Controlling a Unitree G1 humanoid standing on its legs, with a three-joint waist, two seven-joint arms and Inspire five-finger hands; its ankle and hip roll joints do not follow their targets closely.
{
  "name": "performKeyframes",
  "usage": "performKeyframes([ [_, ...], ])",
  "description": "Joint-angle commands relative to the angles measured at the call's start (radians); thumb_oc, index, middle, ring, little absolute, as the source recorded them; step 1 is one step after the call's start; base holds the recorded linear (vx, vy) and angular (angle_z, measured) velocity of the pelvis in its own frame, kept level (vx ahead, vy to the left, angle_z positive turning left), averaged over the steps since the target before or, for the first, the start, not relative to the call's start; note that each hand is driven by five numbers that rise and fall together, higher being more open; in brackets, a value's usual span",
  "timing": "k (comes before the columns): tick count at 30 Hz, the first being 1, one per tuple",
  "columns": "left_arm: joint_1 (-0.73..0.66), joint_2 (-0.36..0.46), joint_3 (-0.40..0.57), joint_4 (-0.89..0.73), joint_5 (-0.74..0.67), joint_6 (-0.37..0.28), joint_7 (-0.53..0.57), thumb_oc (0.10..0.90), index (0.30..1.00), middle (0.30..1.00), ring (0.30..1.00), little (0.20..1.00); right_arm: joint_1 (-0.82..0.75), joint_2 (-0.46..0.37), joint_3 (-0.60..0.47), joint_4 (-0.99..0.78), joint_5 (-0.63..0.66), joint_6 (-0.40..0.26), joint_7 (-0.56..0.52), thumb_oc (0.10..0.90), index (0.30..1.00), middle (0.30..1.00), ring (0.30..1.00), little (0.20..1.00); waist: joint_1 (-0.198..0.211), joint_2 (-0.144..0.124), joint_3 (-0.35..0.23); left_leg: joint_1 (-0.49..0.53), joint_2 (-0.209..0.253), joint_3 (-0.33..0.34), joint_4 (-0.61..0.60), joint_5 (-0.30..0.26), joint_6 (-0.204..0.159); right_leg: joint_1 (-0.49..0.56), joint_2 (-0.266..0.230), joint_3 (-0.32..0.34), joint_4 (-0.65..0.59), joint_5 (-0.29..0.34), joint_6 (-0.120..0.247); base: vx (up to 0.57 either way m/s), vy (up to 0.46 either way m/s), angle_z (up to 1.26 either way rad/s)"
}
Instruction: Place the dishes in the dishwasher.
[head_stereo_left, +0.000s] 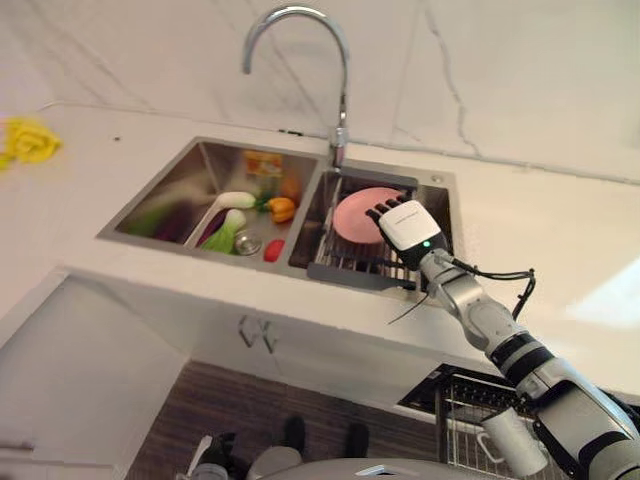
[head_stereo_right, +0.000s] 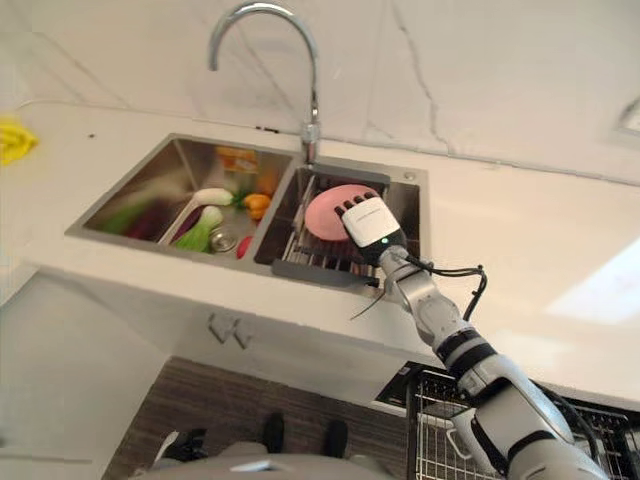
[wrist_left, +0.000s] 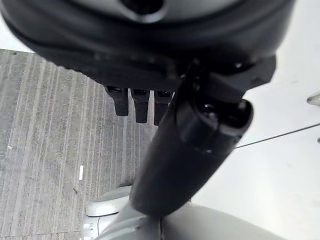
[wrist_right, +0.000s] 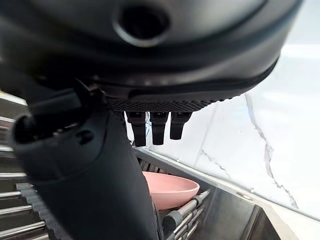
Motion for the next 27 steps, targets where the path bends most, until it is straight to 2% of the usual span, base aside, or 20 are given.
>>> performKeyframes([
  [1, -0.017, -0.025, -0.064, 0.018, -0.009, -0.034, 0.023, 0.800, 0.900, 0.900, 0.900, 0.900, -0.172, 0.023, -0.021, 0.049, 0.009, 0.061, -0.110, 0.800, 0.900, 0.900, 0.900, 0.900, 0.039, -0.003, -0.004, 0.150, 0.023, -0.008, -0.122, -0.030, -0.003, 0.177, -0.071, 0.033, 0.017, -0.063, 0.089, 0.03, 0.001, -0.22],
  [2, -0.017, -0.023, -0.069, 0.021, -0.009, -0.034, 0.025, 0.800, 0.900, 0.900, 0.900, 0.900, -0.196, 0.026, -0.009, 0.094, 0.013, 0.073, -0.125, 0.584, 0.575, 0.575, 0.575, 0.575, 0.046, -0.004, -0.005, 0.149, 0.023, -0.011, -0.122, -0.029, -0.004, 0.177, -0.072, 0.030, 0.017, -0.063, 0.089, 0.02, 0.003, 0.05],
  [4, -0.018, -0.021, -0.074, 0.024, -0.009, -0.036, 0.031, 0.800, 0.900, 0.900, 0.900, 0.900, -0.228, 0.021, 0.006, 0.115, 0.009, 0.079, -0.141, 0.400, 0.300, 0.300, 0.300, 0.300, 0.054, -0.005, -0.006, 0.148, 0.023, -0.012, -0.122, -0.029, -0.004, 0.177, -0.072, 0.028, 0.017, -0.063, 0.090, 0.02, 0.004, 0.51],
  [14, -0.028, -0.021, -0.101, 0.033, -0.021, -0.041, 0.044, 0.800, 0.900, 0.900, 0.900, 0.900, -0.365, 0.012, 0.082, 0.305, 0.030, 0.104, -0.152, 0.400, 0.300, 0.300, 0.300, 0.300, 0.075, -0.018, -0.007, 0.151, 0.024, -0.023, -0.122, -0.038, -0.008, 0.185, -0.071, 0.017, 0.017, -0.073, 0.090, 0.02, 0.001, 0.05],
  [17, -0.036, -0.019, -0.108, 0.031, -0.025, -0.040, 0.044, 0.800, 0.900, 0.900, 0.900, 0.900, -0.374, -0.004, 0.083, 0.305, 0.047, 0.105, -0.167, 0.400, 0.300, 0.300, 0.300, 0.300, 0.076, -0.022, -0.006, 0.148, 0.025, -0.026, -0.122, -0.037, -0.009, 0.184, -0.072, 0.013, 0.017, -0.072, 0.091, 0.00, 0.005, 0.00],
  [19, -0.038, -0.018, -0.104, 0.032, -0.024, -0.038, 0.044, 0.800, 0.900, 0.900, 0.900, 0.900, -0.359, -0.022, 0.073, 0.261, 0.049, 0.102, -0.169, 0.400, 0.300, 0.300, 0.300, 0.300, 0.074, -0.024, -0.007, 0.146, 0.026, -0.027, -0.122, -0.037, -0.010, 0.183, -0.072, 0.012, 0.017, -0.072, 0.091, 0.00, 0.000, 0.00],
  [21, -0.042, -0.017, -0.088, 0.034, -0.015, -0.036, 0.044, 0.800, 0.900, 0.900, 0.900, 0.900, -0.315, -0.064, -0.002, 0.095, 0.056, 0.097, -0.205, 0.400, 0.300, 0.300, 0.300, 0.300, 0.063, -0.022, -0.006, 0.140, 0.024, -0.026, -0.122, -0.026, -0.008, 0.179, -0.075, 0.009, 0.017, -0.062, 0.091, -0.03, 0.018, 0.01],
  [22, -0.042, -0.016, -0.090, 0.034, -0.015, -0.036, 0.043, 0.800, 0.900, 0.900, 0.900, 0.900, -0.310, -0.067, -0.006, 0.088, 0.054, 0.097, -0.200, 0.400, 0.300, 0.300, 0.300, 0.300, 0.064, -0.023, -0.007, 0.139, 0.023, -0.027, -0.122, -0.025, -0.008, 0.178, -0.075, 0.009, 0.017, -0.062, 0.091, -0.03, 0.018, 0.01],
  [23, -0.047, -0.014, -0.067, 0.034, -0.007, -0.034, 0.043, 0.800, 0.900, 0.900, 0.900, 0.900, -0.263, -0.097, -0.077, -0.063, 0.055, 0.081, -0.231, 0.400, 0.300, 0.300, 0.300, 0.300, 0.050, -0.018, -0.008, 0.142, 0.023, -0.024, -0.122, -0.028, -0.006, 0.176, -0.075, 0.013, 0.017, -0.061, 0.092, 0.00, 0.000, 0.00],
  [25, -0.049, -0.011, -0.060, 0.036, -0.001, -0.034, 0.045, 0.800, 0.900, 0.900, 0.900, 0.900, -0.219, -0.111, -0.131, -0.145, 0.061, 0.073, -0.256, 0.400, 0.300, 0.300, 0.300, 0.300, 0.047, -0.016, -0.009, 0.144, 0.023, -0.023, -0.122, -0.029, -0.005, 0.177, -0.075, 0.015, 0.017, -0.062, 0.092, 0.00, 0.009, 0.03],
  [26, -0.050, -0.010, -0.047, 0.035, 0.010, -0.033, 0.048, 0.800, 0.900, 0.900, 0.900, 0.900, -0.161, -0.119, -0.204, -0.275, 0.075, 0.047, -0.283, 0.400, 0.300, 0.300, 0.300, 0.300, 0.037, -0.011, -0.009, 0.150, 0.023, -0.019, -0.122, -0.031, -0.004, 0.178, -0.076, 0.019, 0.018, -0.062, 0.092, 0.00, 0.000, 0.00],
  [27, -0.053, -0.012, -0.039, 0.032, 0.012, -0.033, 0.052, 0.800, 0.900, 0.900, 0.900, 0.900, -0.140, -0.112, -0.235, -0.326, 0.092, 0.033, -0.306, 0.400, 0.300, 0.300, 0.300, 0.300, 0.030, -0.008, -0.009, 0.152, 0.023, -0.016, -0.122, -0.031, -0.003, 0.178, -0.076, 0.022, 0.019, -0.062, 0.092, 0.00, 0.017, -0.08],
])
